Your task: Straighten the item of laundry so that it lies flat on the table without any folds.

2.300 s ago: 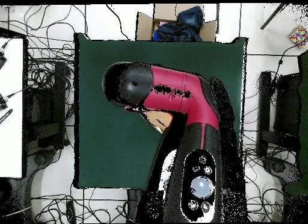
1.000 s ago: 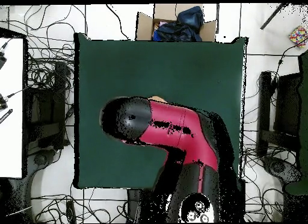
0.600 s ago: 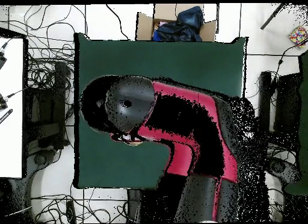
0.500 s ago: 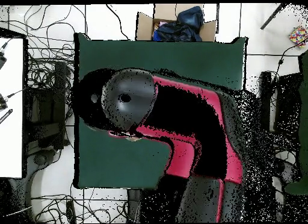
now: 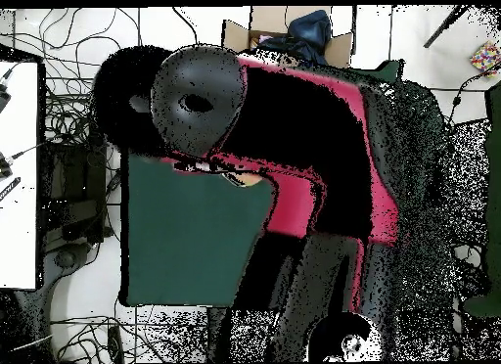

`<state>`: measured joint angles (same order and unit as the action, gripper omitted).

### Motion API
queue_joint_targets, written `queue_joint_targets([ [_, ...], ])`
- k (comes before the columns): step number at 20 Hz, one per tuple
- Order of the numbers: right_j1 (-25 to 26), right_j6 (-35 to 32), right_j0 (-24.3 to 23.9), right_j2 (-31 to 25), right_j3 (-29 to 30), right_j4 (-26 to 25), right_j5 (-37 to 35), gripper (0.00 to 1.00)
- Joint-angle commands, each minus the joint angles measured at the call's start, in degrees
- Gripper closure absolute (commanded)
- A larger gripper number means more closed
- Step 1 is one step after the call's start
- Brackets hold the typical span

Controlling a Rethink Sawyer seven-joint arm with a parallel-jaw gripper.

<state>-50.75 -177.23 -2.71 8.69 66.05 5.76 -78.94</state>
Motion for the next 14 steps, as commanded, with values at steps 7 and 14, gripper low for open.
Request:
queue_joint_targets([
  [7,14.15,-25.03,4.17,1.88,-5.67,2.39,5.04,1.0],
  [14,14.89,-25.08,4.82,3.01,-3.82,3.01,7.65,1.0],
])
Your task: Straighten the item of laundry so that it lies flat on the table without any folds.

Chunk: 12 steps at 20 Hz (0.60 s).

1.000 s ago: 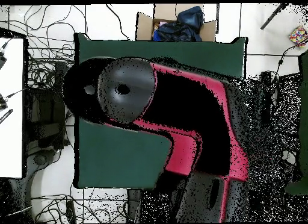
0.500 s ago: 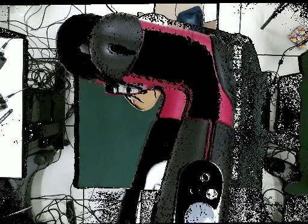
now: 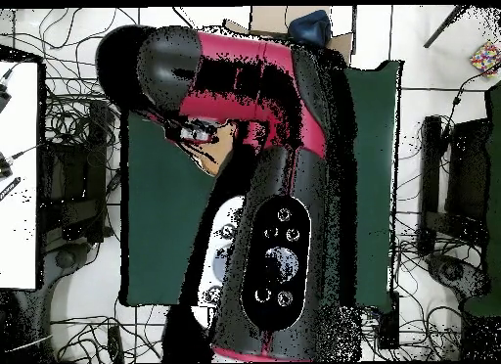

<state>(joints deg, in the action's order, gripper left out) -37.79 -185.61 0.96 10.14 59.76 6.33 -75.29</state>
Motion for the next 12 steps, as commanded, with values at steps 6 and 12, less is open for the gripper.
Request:
queue_joint_targets([
  [6,-2.29,-12.66,1.96,2.6,14.59,1.88,11.68,1.0],
  [12,-11.29,0.68,0.65,2.9,36.48,-0.24,24.51,1.0],
])
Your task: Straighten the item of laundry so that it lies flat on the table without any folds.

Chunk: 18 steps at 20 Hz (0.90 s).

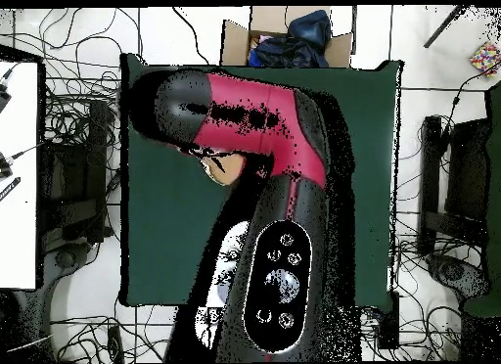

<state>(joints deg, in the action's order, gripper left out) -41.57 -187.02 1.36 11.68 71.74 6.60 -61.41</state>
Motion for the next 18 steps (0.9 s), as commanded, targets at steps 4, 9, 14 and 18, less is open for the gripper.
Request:
queue_joint_targets([
  [4,-11.25,8.96,-1.74,0.71,33.43,-3.77,16.82,1.0],
  [9,-14.04,13.28,-4.22,-0.31,42.06,-9.55,24.74,1.0],
  [14,-14.81,12.66,-5.84,-0.82,47.29,-16.03,30.89,1.0],
  [18,-16.7,13.82,-8.25,-1.24,50.73,-20.78,33.31,1.0],
])
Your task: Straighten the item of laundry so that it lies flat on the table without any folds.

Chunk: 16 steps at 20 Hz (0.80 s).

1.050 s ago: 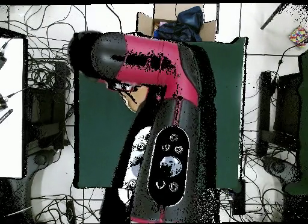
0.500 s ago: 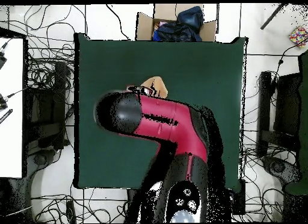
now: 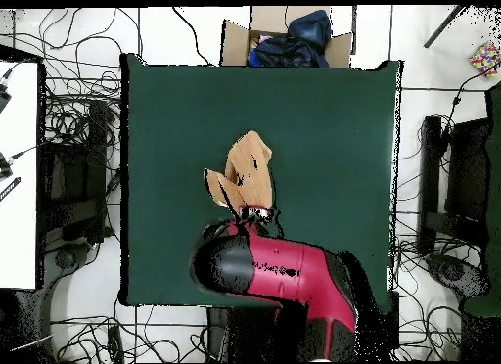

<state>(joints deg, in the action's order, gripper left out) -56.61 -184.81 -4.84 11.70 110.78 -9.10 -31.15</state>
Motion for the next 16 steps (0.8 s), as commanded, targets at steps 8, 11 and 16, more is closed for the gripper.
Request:
queue_joint_targets([
  [8,-9.25,19.83,-14.6,-6.09,20.74,-12.79,6.89,1.0],
  [11,-11.7,22.26,-19.46,-7.83,23.8,-15.45,8.34,1.0],
  [16,-13.96,25.93,-27.39,-9.81,28.07,-20.22,11.76,1.0],
])
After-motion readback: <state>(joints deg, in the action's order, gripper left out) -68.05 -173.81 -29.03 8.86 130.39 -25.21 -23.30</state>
